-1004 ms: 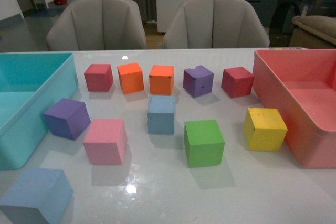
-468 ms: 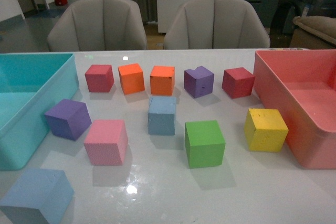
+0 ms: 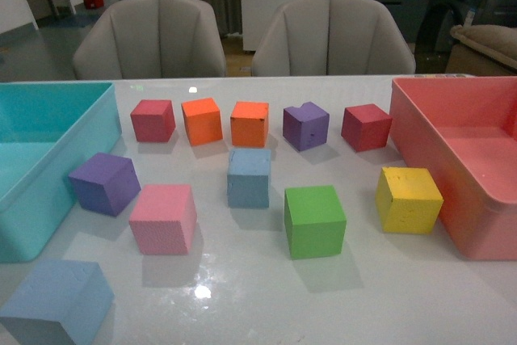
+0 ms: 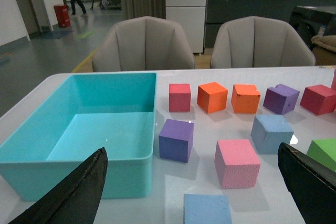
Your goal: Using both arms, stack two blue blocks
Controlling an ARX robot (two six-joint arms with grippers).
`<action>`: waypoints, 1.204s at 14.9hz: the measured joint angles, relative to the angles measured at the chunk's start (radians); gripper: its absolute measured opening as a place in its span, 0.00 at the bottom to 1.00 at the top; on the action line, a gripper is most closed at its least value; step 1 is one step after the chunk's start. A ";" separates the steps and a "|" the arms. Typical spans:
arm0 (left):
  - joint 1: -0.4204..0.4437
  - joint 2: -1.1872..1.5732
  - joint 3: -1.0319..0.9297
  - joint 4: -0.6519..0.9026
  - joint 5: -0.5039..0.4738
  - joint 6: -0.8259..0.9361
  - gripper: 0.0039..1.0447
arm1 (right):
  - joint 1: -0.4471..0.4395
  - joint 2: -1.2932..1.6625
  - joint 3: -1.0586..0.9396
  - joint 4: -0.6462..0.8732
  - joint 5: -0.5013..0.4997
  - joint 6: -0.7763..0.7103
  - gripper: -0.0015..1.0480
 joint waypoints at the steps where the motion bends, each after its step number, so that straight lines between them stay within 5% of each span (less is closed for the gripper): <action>1: 0.000 0.005 0.006 -0.032 0.002 0.000 0.94 | 0.000 0.000 0.000 0.000 0.000 0.000 0.93; 2: -0.032 0.088 0.068 -0.186 -0.009 -0.005 0.94 | 0.000 0.000 0.000 0.000 -0.001 0.000 0.94; 5: -0.140 0.164 0.185 -0.209 -0.045 -0.009 0.94 | 0.000 0.000 0.000 0.000 0.000 0.000 0.94; 7: -0.145 0.256 0.218 -0.113 -0.020 -0.011 0.94 | 0.000 0.000 0.000 0.000 0.000 0.000 0.94; 12: -0.167 1.001 0.305 0.313 0.006 0.028 0.94 | 0.000 0.000 0.000 0.000 0.000 0.000 0.94; 18: -0.114 1.367 0.346 0.340 -0.004 0.038 0.94 | 0.000 0.000 0.000 0.000 0.000 0.000 0.94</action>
